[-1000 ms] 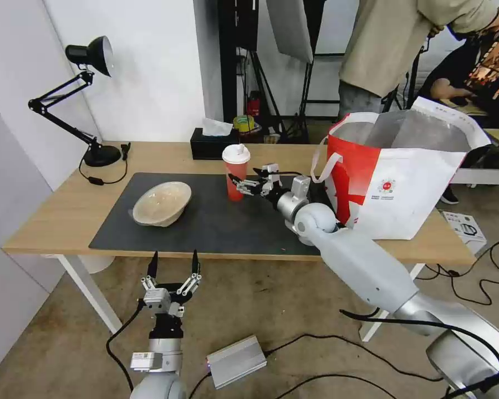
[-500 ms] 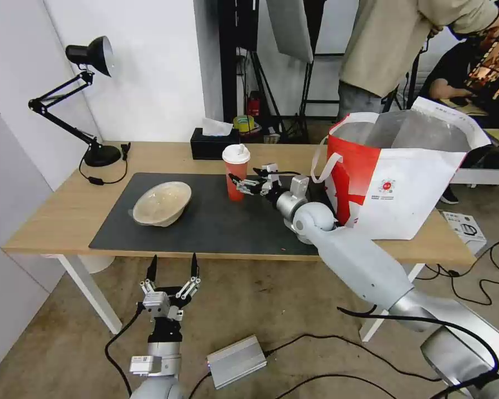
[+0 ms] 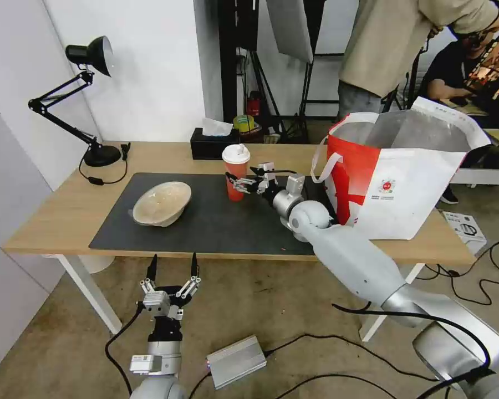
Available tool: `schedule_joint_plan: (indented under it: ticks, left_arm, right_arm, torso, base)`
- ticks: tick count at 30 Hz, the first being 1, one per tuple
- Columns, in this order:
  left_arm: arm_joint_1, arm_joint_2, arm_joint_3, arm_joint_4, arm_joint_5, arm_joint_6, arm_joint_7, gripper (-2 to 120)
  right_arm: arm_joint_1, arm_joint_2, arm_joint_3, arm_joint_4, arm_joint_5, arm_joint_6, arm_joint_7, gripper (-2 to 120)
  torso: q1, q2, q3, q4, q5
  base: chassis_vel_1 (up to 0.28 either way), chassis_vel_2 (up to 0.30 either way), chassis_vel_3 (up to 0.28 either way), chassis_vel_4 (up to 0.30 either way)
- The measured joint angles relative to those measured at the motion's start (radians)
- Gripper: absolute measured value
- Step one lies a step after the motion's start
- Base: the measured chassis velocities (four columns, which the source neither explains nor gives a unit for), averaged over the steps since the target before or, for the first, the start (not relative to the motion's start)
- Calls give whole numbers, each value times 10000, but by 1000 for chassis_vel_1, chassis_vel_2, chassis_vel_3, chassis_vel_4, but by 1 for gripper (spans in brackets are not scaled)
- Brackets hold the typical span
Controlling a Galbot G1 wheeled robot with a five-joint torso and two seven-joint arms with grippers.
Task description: Pick up the trash from the table and place it into the takeout bag.
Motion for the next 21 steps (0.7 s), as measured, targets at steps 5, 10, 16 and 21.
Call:
schedule_joint_plan:
  ticks: [5,10,16,21]
  left_arm:
    - [-43,3,19,76,-27,0,0,100]
    - [-84,9,29,122,-41,0,0,100]
    - [-116,19,40,162,-48,5,0,100]
    - [-110,17,38,195,-51,5,2,100]
  right_arm:
    - [58,128,22,-273,-103,93,-78,100]
    - [143,260,73,-543,-250,184,-193,100]
    - [198,382,109,-866,-323,290,-328,100]
    - [198,442,157,-1010,-400,336,-403,100]
  torso:
    - [0,0,0,0,0]
    - [0,0,0,0,0]
    - [0,0,0,0,0]
    - [-1,0,0,0,0]
  base:
    - [0,0,0,0]
    - [0,0,0,0]
    - [0,0,0,0]
    - [0,0,0,0]
